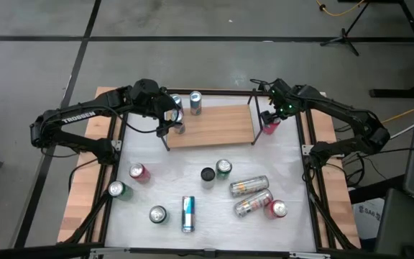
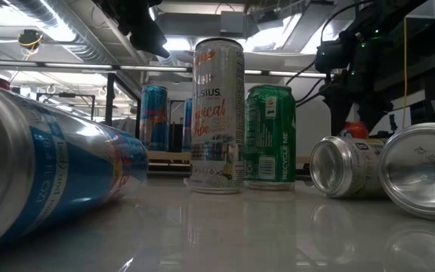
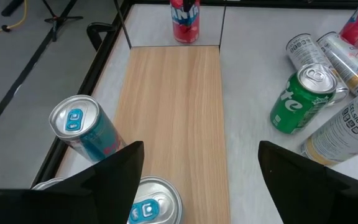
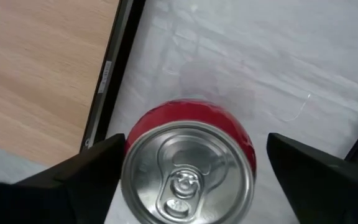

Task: Sort soda cans
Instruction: Put the orange soda can on the shelf

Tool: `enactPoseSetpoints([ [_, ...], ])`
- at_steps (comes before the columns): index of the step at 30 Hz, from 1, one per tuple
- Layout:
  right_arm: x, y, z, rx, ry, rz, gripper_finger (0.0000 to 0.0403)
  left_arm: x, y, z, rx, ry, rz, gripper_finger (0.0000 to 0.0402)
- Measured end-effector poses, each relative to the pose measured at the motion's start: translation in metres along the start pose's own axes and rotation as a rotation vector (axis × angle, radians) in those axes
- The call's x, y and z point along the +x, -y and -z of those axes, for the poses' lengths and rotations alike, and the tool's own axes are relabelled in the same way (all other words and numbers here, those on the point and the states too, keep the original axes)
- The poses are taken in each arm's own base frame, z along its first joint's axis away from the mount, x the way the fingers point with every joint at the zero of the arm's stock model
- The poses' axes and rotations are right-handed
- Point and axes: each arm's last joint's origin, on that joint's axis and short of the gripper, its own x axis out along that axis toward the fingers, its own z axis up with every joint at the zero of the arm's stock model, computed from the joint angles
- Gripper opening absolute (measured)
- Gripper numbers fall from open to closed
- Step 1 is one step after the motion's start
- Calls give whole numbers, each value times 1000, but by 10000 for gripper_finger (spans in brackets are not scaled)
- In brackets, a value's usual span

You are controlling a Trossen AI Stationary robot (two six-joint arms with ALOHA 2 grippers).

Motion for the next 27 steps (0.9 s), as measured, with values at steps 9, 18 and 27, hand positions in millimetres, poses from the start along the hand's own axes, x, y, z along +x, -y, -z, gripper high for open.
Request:
enactPoseSetpoints([
  [9,-1,0,0,-41,-7,-14,270,0,0,0,0,-1,0,306],
  [18,-2,2,11,-251,-132,-54,295,0,0,0,0,-1,0,305],
  [27,-3,3,19,-531,-214,-108,287,0,0,0,0,-1,0,305],
])
